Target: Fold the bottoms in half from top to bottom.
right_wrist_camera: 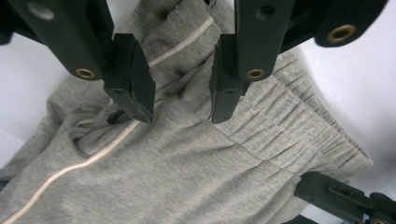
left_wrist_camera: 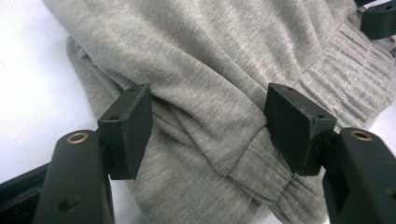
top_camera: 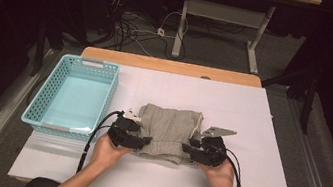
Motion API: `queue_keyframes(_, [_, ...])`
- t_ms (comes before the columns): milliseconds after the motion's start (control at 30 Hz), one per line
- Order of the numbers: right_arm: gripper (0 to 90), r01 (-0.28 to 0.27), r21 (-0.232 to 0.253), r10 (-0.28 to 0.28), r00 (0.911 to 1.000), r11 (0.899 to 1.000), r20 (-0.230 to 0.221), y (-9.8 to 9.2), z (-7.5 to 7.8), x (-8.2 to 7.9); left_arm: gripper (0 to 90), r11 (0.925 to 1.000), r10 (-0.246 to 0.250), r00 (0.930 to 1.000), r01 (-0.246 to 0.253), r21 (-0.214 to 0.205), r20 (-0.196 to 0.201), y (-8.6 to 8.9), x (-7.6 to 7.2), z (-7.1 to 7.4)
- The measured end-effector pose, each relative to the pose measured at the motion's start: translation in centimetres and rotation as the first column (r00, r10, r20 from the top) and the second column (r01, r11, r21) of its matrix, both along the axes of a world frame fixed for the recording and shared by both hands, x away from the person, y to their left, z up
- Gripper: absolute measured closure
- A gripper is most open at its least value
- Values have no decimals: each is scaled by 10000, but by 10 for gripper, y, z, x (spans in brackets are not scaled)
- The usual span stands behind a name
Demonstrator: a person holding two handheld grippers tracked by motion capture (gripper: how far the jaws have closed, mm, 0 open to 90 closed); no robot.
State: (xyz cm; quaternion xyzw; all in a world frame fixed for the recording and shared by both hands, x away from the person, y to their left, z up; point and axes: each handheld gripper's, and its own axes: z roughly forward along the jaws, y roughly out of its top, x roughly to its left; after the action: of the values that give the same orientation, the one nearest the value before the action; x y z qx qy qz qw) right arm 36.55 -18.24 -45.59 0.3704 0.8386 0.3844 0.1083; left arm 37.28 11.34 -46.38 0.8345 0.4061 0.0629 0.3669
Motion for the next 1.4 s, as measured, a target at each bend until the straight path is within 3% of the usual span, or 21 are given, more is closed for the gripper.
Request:
queue_keyframes(100, [584, 89, 99, -89, 9999, 9999, 70, -4, 3, -1, 326, 9998, 2, 9999, -4, -174, -119, 2, 2, 0])
queue_keyframes(900, [496, 867, 1038, -974, 9899, 9908, 1026, -43, 16, -22, 337, 9996, -126, 9999, 124, -245, -101, 2, 1, 0])
queue_keyframes(1400, [488, 1010, 1108, -1160, 9835, 9887, 1385, -52, 19, -30, 348, 9995, -171, 9997, 167, -260, -183, 1, 1, 0])
